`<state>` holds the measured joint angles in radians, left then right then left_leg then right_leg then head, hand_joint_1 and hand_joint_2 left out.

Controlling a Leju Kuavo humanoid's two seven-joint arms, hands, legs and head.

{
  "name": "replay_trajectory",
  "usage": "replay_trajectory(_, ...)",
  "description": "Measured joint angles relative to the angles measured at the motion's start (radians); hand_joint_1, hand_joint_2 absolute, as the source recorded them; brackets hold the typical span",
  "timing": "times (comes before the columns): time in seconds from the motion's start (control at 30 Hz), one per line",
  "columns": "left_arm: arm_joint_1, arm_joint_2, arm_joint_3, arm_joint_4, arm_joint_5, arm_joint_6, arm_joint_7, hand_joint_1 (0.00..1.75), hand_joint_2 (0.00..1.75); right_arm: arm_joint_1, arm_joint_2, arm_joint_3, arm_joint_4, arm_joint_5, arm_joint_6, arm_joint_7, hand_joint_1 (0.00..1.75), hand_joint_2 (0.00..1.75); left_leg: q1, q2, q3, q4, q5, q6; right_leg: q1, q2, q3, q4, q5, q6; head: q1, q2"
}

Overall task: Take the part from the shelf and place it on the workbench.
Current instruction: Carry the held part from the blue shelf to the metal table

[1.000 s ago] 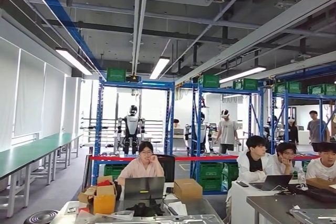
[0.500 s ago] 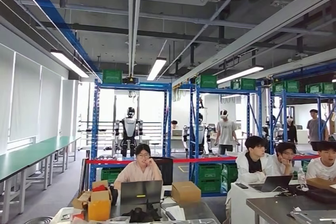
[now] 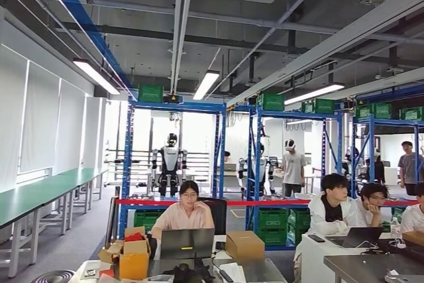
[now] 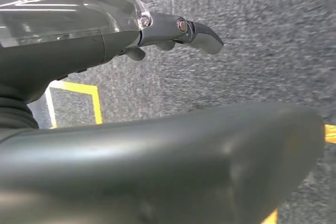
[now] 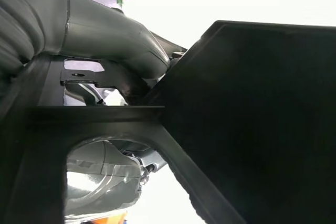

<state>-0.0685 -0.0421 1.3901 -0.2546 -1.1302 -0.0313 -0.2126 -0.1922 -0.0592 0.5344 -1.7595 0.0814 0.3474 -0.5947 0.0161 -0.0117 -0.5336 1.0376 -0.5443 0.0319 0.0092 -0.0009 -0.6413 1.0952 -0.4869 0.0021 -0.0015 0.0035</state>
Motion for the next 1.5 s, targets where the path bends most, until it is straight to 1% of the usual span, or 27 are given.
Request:
replay_trajectory(0.03, 0.0, 0.0, 0.0, 0.0, 0.0, 0.0, 0.0, 0.0, 1.75, 0.0, 0.0, -0.001, 0.0, 0.0, 0.0, 0.0, 1.75, 1.75, 0.001, 0.0, 0.005, -0.004, -0.004, -0.005, 0.005, 0.001, 0.01, -0.036, 0.01, -0.01, 0.0, 0.0)
replay_trajectory(0.1, 0.001, 0.0, 0.0, 0.0, 0.0, 0.0, 0.0, 0.0, 1.75, 0.002, 0.0, -0.004, -0.001, -0.001, 0.0, -0.001, 1.75, 1.75, 0.001, 0.001, 0.015, -0.007, -0.004, -0.018, 0.009, 0.003, 0.021, -0.064, 0.002, -0.022, 0.0, 0.0)
replay_trajectory(0.2, -0.001, 0.001, 0.0, 0.0, -0.001, 0.0, 0.0, 0.0, 1.75, 0.001, 0.003, -0.005, -0.005, -0.002, 0.001, -0.002, 1.75, 1.75, -0.001, 0.003, 0.021, 0.026, -0.024, -0.028, -0.002, 0.001, 0.062, -0.095, 0.011, -0.028, 0.0, 0.0)
replay_trajectory(0.23, -0.003, 0.002, 0.0, 0.0, -0.001, 0.0, 0.0, 0.0, 1.75, -0.001, 0.005, -0.005, -0.006, -0.002, 0.001, -0.002, 1.75, 1.75, 0.0, 0.004, 0.0, 0.068, -0.046, -0.032, -0.004, 0.0, 0.072, -0.101, 0.009, -0.029, 0.0, 0.0)
replay_trajectory(0.3, -0.005, 0.004, 0.0, 0.0, -0.001, 0.0, 0.0, 0.0, 1.75, 0.0, 0.007, -0.005, -0.006, -0.002, 0.0, -0.003, 1.75, 1.75, 0.002, 0.004, -0.073, 0.187, -0.095, -0.041, -0.004, 0.0, 0.083, -0.103, 0.001, -0.032, 0.0, 0.0)
replay_trajectory(0.33, -0.003, 0.005, 0.0, 0.0, -0.001, 0.0, 0.0, 0.0, 1.75, 0.002, 0.007, -0.005, -0.006, -0.002, 0.0, -0.003, 1.75, 1.75, 0.002, 0.004, -0.108, 0.233, -0.107, -0.045, -0.004, 0.0, 0.087, -0.103, -0.005, -0.032, 0.0, 0.0)
replay_trajectory(0.37, -0.001, 0.006, 0.0, 0.0, -0.001, 0.0, 0.0, 0.0, 1.75, 0.005, 0.007, -0.005, -0.006, -0.002, 0.001, -0.003, 1.75, 1.75, 0.003, 0.004, -0.13, 0.248, -0.098, -0.048, -0.004, 0.001, 0.094, -0.103, -0.011, -0.031, 0.0, 0.0)
replay_trajectory(0.4, 0.0, 0.006, 0.0, 0.0, -0.001, 0.0, 0.0, 0.0, 1.75, 0.006, 0.007, -0.005, -0.005, -0.002, 0.001, -0.003, 1.75, 1.75, 0.004, 0.004, -0.133, 0.226, -0.068, -0.05, -0.005, 0.002, 0.103, -0.103, -0.017, -0.029, 0.0, 0.0)
replay_trajectory(0.43, 0.001, 0.006, 0.0, 0.0, -0.001, 0.0, 0.0, 0.0, 1.75, 0.006, 0.007, -0.005, -0.005, -0.002, 0.001, -0.003, 1.75, 1.75, 0.005, 0.005, -0.12, 0.17, -0.02, -0.051, -0.005, 0.002, 0.114, -0.103, -0.025, -0.027, 0.0, 0.0)
replay_trajectory(0.47, 0.002, 0.007, 0.0, 0.0, -0.001, 0.0, 0.0, 0.0, 1.75, 0.006, 0.007, -0.005, -0.005, -0.002, 0.001, -0.003, 1.75, 1.75, 0.006, 0.006, -0.103, 0.11, 0.025, -0.05, -0.005, 0.002, 0.124, -0.103, -0.034, -0.023, 0.0, 0.0)
replay_trajectory(0.53, 0.0, 0.007, 0.0, 0.0, -0.001, 0.0, 0.0, 0.0, 1.75, 0.005, 0.007, -0.005, -0.004, -0.002, 0.001, -0.002, 1.75, 1.75, 0.002, 0.008, -0.078, 0.018, 0.062, -0.04, -0.004, 0.002, 0.133, -0.1, -0.046, -0.012, 0.0, 0.001)
replay_trajectory(0.6, 0.001, 0.007, 0.0, 0.0, -0.001, 0.0, 0.0, 0.0, 1.75, 0.006, 0.007, -0.006, -0.004, -0.002, 0.001, -0.002, 1.75, 1.75, -0.004, 0.009, -0.076, -0.001, 0.052, -0.024, -0.004, 0.002, 0.133, -0.095, -0.052, 0.0, -0.001, 0.001)
replay_trajectory(0.7, 0.003, 0.008, 0.0, 0.0, -0.002, 0.0, 0.0, 0.0, 1.75, 0.004, 0.007, -0.006, -0.006, -0.003, 0.002, -0.002, 1.75, 1.75, 0.002, 0.007, -0.057, -0.008, 0.052, -0.005, -0.005, 0.002, 0.124, -0.058, -0.07, 0.018, -0.001, 0.001)
replay_trajectory(0.77, 0.0, 0.008, 0.0, 0.0, -0.002, 0.0, 0.0, 0.0, 1.75, 0.002, 0.007, -0.007, -0.008, -0.004, 0.003, -0.003, 1.75, 1.75, 0.004, 0.007, -0.044, -0.011, 0.044, 0.003, -0.008, 0.002, 0.068, 0.047, -0.112, 0.028, -0.001, 0.001)
replay_trajectory(0.83, 0.0, 0.008, 0.0, 0.0, -0.003, 0.0, 0.0, 0.0, 1.75, 0.006, 0.007, -0.009, -0.008, -0.004, 0.003, -0.003, 1.75, 1.75, 0.004, 0.007, -0.035, -0.011, 0.034, 0.006, -0.012, 0.002, -0.015, 0.172, -0.153, 0.034, -0.001, 0.0)
replay_trajectory(0.87, 0.001, 0.008, 0.0, 0.0, -0.003, -0.001, 0.0, 0.0, 1.75, 0.008, 0.007, -0.01, -0.008, -0.005, 0.003, -0.003, 1.75, 1.75, 0.004, 0.006, -0.028, -0.011, 0.028, 0.005, -0.012, 0.002, -0.042, 0.199, -0.15, 0.035, -0.001, 0.0)
replay_trajectory(0.9, 0.001, 0.008, 0.0, 0.0, -0.004, -0.001, 0.0, 0.0, 1.75, 0.009, 0.007, -0.012, -0.008, -0.005, 0.003, -0.003, 1.75, 1.75, 0.003, 0.006, -0.02, -0.011, 0.022, 0.004, -0.012, 0.002, -0.05, 0.187, -0.126, 0.034, -0.001, 0.0)
replay_trajectory(0.97, 0.002, 0.008, 0.0, 0.0, -0.004, -0.001, 0.0, 0.0, 1.75, 0.009, 0.007, -0.015, -0.008, -0.006, 0.003, -0.003, 1.75, 1.75, 0.003, 0.004, -0.001, -0.012, 0.008, -0.001, -0.01, 0.002, -0.019, 0.069, -0.036, 0.026, -0.001, 0.0)
replay_trajectory(1.0, 0.001, 0.008, 0.0, 0.0, -0.004, -0.001, -0.001, 0.0, 1.75, 0.009, 0.007, -0.016, -0.008, -0.007, 0.003, -0.003, 1.75, 1.75, 0.003, 0.004, 0.008, -0.013, 0.002, -0.004, -0.007, 0.002, 0.001, 0.01, -0.009, 0.021, -0.001, 0.0)
replay_trajectory(1.07, -0.001, 0.008, -0.001, 0.0, -0.004, -0.001, -0.001, 0.0, 1.75, 0.009, 0.006, -0.017, -0.009, -0.007, 0.003, -0.003, 1.75, 1.75, 0.003, 0.003, 0.018, -0.015, -0.008, -0.016, -0.002, 0.002, 0.023, -0.057, 0.006, 0.006, -0.001, 0.0)
replay_trajectory(1.2, -0.001, 0.008, -0.001, 0.0, -0.008, -0.001, -0.002, 0.0, 1.75, 0.01, 0.006, -0.02, -0.013, -0.009, 0.003, -0.004, 1.75, 1.75, 0.002, 0.005, 0.023, 0.012, -0.018, -0.034, -0.005, 0.002, 0.047, -0.078, 0.005, -0.017, 0.0, 0.0)
replay_trajectory(1.27, -0.005, 0.008, -0.001, 0.0, -0.009, -0.002, -0.003, 0.0, 1.75, 0.009, 0.006, -0.021, -0.016, -0.009, 0.003, -0.005, 1.75, 1.75, 0.003, 0.005, -0.021, 0.095, -0.057, -0.039, -0.008, 0.001, 0.061, -0.085, 0.001, -0.025, 0.0, 0.0)
replay_trajectory(1.33, -0.005, 0.008, -0.001, 0.0, -0.01, -0.002, -0.004, 0.0, 1.75, 0.013, 0.006, -0.022, -0.017, -0.01, 0.003, -0.005, 1.75, 1.75, 0.003, 0.005, -0.097, 0.21, -0.103, -0.045, -0.007, 0.002, 0.067, -0.085, -0.007, -0.029, 0.0, 0.0)
replay_trajectory(1.37, -0.003, 0.008, -0.001, 0.0, -0.01, -0.002, -0.004, 0.0, 1.75, 0.016, 0.006, -0.022, -0.017, -0.01, 0.003, -0.005, 1.75, 1.75, 0.003, 0.005, -0.127, 0.244, -0.109, -0.047, -0.007, 0.003, 0.071, -0.085, -0.012, -0.03, 0.0, 0.0)
replay_trajectory(1.4, -0.001, 0.008, -0.002, 0.0, -0.011, -0.002, -0.004, 0.0, 1.75, 0.019, 0.006, -0.023, -0.017, -0.011, 0.003, -0.005, 1.75, 1.75, 0.003, 0.006, -0.14, 0.243, -0.094, -0.048, -0.007, 0.004, 0.078, -0.085, -0.018, -0.029, 0.0, 0.0)
replay_trajectory(1.43, 0.001, 0.008, -0.002, 0.0, -0.011, -0.002, -0.004, 0.0, 1.75, 0.021, 0.006, -0.024, -0.017, -0.011, 0.003, -0.005, 1.75, 1.75, 0.003, 0.006, -0.136, 0.208, -0.057, -0.047, -0.007, 0.005, 0.088, -0.085, -0.025, -0.028, 0.0, 0.0)
replay_trajectory(1.5, 0.001, 0.008, -0.002, 0.0, -0.012, -0.002, -0.004, 0.0, 1.75, 0.022, 0.005, -0.027, -0.017, -0.011, 0.003, -0.005, 1.75, 1.75, 0.003, 0.007, -0.099, 0.09, 0.029, -0.043, -0.007, 0.005, 0.111, -0.086, -0.041, -0.022, 0.0, 0.0)
